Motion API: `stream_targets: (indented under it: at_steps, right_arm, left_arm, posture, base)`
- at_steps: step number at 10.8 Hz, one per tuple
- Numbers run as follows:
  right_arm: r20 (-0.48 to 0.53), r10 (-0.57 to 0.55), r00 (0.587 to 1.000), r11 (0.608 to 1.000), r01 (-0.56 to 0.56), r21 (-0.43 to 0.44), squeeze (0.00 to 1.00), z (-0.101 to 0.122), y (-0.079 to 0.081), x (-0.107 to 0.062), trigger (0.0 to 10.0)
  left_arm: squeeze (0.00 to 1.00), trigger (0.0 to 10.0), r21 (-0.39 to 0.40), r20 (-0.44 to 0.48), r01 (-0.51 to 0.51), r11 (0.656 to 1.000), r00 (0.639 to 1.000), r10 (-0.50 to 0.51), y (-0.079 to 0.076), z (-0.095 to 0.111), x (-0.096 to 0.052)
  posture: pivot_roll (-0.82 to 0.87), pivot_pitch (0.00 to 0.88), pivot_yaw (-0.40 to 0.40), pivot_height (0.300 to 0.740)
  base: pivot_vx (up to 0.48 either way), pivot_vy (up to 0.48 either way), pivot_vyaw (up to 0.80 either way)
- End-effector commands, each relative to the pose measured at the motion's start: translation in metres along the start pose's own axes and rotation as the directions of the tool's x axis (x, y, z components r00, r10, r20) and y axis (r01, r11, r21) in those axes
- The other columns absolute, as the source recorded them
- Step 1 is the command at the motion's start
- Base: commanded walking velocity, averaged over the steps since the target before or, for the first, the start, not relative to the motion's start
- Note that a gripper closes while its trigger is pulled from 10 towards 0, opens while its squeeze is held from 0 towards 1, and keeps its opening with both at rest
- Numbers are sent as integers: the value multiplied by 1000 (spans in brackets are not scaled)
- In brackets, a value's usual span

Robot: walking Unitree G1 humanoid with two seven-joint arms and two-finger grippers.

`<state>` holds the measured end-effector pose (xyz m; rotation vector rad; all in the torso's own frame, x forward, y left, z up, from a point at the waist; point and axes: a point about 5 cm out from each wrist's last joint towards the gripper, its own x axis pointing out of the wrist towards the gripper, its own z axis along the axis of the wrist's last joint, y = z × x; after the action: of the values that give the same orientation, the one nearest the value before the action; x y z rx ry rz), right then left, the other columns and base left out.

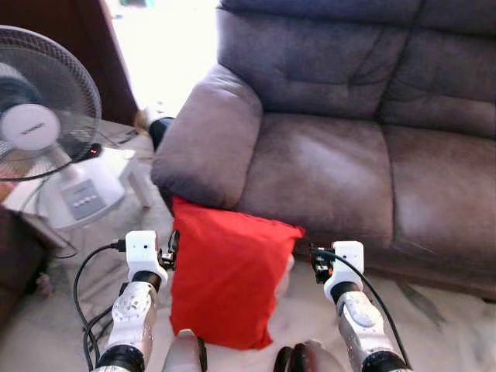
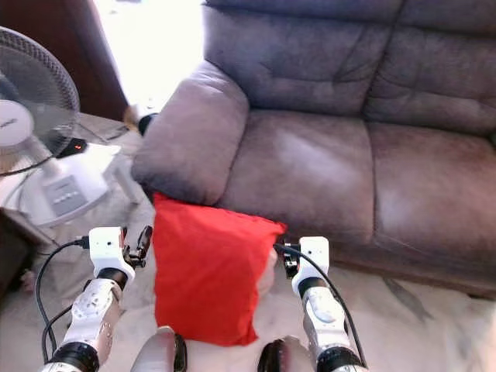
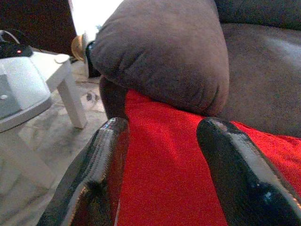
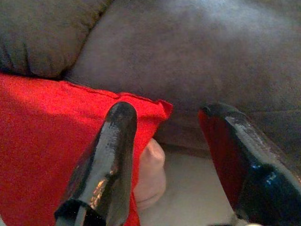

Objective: Move the pillow to the sofa from floor

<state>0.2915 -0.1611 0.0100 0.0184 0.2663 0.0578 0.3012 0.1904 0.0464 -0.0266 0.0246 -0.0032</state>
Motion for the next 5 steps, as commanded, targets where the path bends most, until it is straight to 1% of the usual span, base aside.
stream_targets:
  at_steps: [1,5]
  right_arm:
    - [-17,7,1000,1000,-7,1,0,-4,1,-2,10000]
    - [-30,3,1000,1000,-3,0,0,-6,0,-2,10000]
  left_arm:
    - [0,10000,-4,-27,1,1000,1000,-1,0,-4,-1]
    - [0,10000,-3,-29,2,1000,1000,-2,0,-3,0]
  posture:
    - [126,172,4,649]
    - [124,194,7,649]
  base:
    - [0,0,0]
    - [0,0,0]
